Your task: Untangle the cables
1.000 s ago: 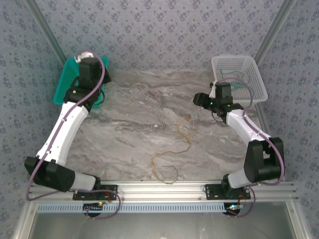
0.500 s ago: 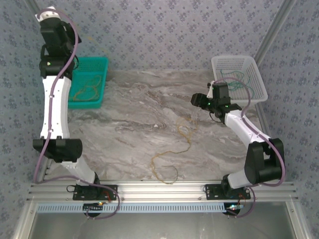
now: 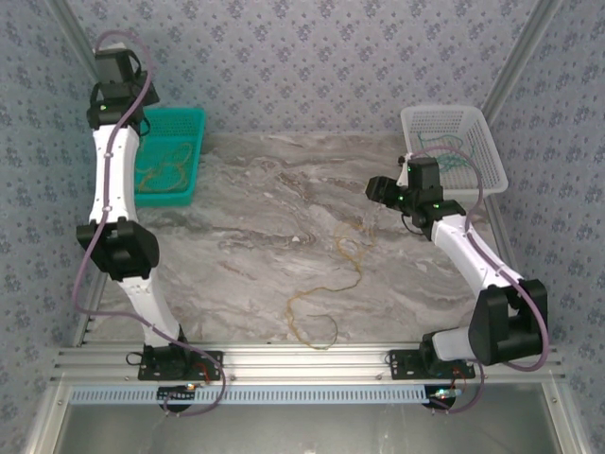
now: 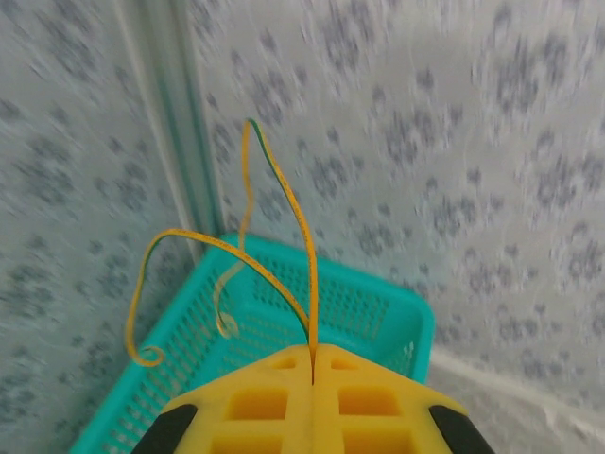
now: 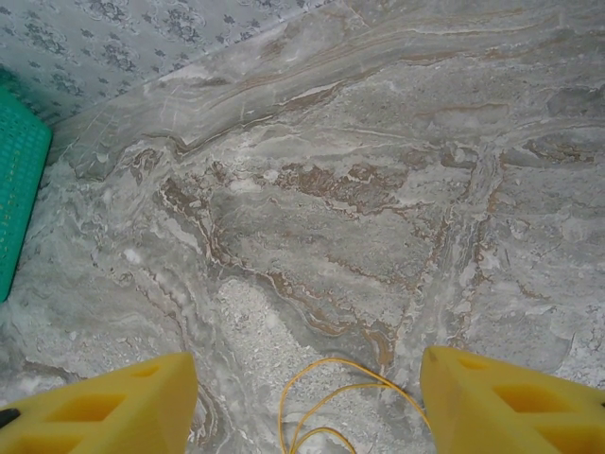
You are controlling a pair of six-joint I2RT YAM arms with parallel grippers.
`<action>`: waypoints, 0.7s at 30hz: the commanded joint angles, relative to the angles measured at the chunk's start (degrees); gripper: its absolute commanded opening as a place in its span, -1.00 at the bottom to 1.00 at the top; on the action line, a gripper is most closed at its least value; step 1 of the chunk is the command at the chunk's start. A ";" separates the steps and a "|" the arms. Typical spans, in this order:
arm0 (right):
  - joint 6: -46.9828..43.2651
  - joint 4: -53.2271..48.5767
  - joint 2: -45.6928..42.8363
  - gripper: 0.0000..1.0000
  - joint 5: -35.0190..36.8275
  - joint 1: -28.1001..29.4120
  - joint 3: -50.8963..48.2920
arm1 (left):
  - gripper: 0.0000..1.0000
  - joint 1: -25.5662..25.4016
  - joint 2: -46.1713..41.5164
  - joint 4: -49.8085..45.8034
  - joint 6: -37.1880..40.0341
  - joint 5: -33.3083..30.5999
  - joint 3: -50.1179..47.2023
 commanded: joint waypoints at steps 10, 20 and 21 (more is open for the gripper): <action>-1.63 -0.47 -2.67 0.31 -0.26 1.70 -2.43 | -1.00 0.30 4.11 6.74 -5.63 2.07 -20.09; -4.24 1.49 -3.17 0.33 1.83 1.97 -4.21 | -1.00 0.34 19.63 -2.38 -8.10 -0.54 -5.68; -4.80 1.61 -3.46 0.34 2.61 2.07 -4.68 | -0.84 0.34 20.44 -1.89 -7.99 -0.49 -5.08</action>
